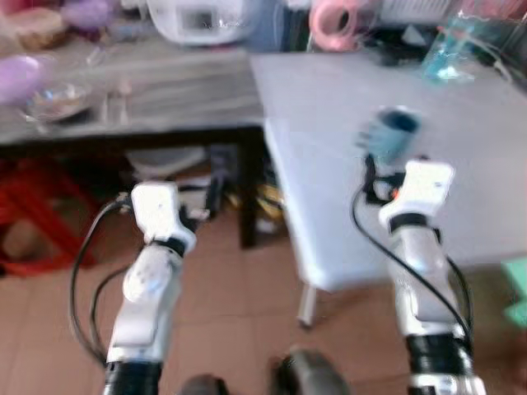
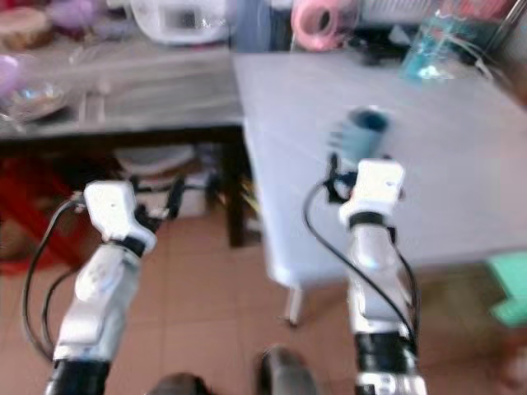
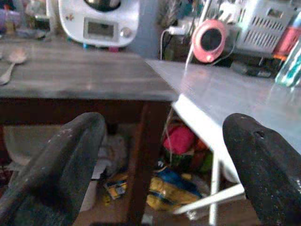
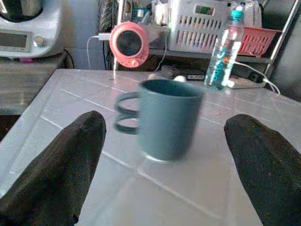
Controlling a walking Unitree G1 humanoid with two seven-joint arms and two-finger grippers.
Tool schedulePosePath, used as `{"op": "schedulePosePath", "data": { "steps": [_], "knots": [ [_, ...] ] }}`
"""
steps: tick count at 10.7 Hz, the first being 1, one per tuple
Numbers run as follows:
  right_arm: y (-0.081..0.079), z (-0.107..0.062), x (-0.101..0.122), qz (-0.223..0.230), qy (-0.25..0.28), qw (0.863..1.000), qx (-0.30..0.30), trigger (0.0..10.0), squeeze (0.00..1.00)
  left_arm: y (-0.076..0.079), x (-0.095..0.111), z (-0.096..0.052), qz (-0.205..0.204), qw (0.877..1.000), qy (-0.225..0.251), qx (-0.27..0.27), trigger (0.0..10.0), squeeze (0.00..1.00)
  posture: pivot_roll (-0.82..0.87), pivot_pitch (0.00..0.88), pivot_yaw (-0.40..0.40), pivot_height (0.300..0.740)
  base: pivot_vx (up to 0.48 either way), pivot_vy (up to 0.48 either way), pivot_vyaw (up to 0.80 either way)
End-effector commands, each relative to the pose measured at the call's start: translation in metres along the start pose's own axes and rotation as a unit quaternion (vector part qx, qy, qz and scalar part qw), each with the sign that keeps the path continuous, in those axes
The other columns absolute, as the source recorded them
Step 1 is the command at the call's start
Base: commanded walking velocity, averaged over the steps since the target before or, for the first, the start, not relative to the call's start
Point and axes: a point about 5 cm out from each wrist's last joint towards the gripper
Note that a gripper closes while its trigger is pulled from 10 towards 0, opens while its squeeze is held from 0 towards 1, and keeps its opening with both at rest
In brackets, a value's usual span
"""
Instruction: Setting the table
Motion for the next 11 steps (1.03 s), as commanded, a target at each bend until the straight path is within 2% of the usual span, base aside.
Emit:
{"op": "schedulePosePath", "data": {
  "steps": [1,5,7,9,11],
  "knots": [
    [-0.007,0.004,0.006,-0.001,0.010,1.000,0.019,10.0,0.00,-0.001,-0.001,-0.001,0.003,1.000,-0.005,0.000,10.0,0.00,-0.05,0.099,0.028,0.740,0.000,-0.368,0.00],
    [-0.001,0.012,0.011,0.000,0.013,1.000,0.010,10.0,0.00,-0.001,-0.002,-0.002,0.008,1.000,-0.013,0.011,10.0,0.00,-0.05,0.108,0.031,0.740,0.000,0.000,0.00],
    [0.004,0.027,0.017,0.008,-0.014,0.999,0.042,10.0,0.00,-0.001,-0.002,-0.003,0.010,1.000,-0.017,0.009,10.0,0.00,-0.05,0.129,0.039,0.740,0.000,0.000,0.00],
    [0.011,0.036,0.021,0.012,-0.033,0.998,0.047,10.0,0.00,0.000,-0.003,-0.007,0.009,1.000,-0.027,0.005,10.0,0.00,-0.04,0.158,0.047,0.740,0.000,0.000,0.00],
    [0.005,0.043,0.020,0.010,-0.067,0.995,0.074,10.0,0.00,-0.001,-0.005,-0.019,0.018,0.999,-0.044,-0.004,10.0,0.00,-0.02,0.227,0.063,0.740,0.000,0.000,0.00]
  ]
}}
Point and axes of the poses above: a point about 5 cm out from each wrist's last joint towards the gripper, its own z axis pointing out of the wrist towards the gripper, its own x axis along the axis of the wrist's last joint, y = z × x, and after that the axes turned 13 degrees about z, right-handed
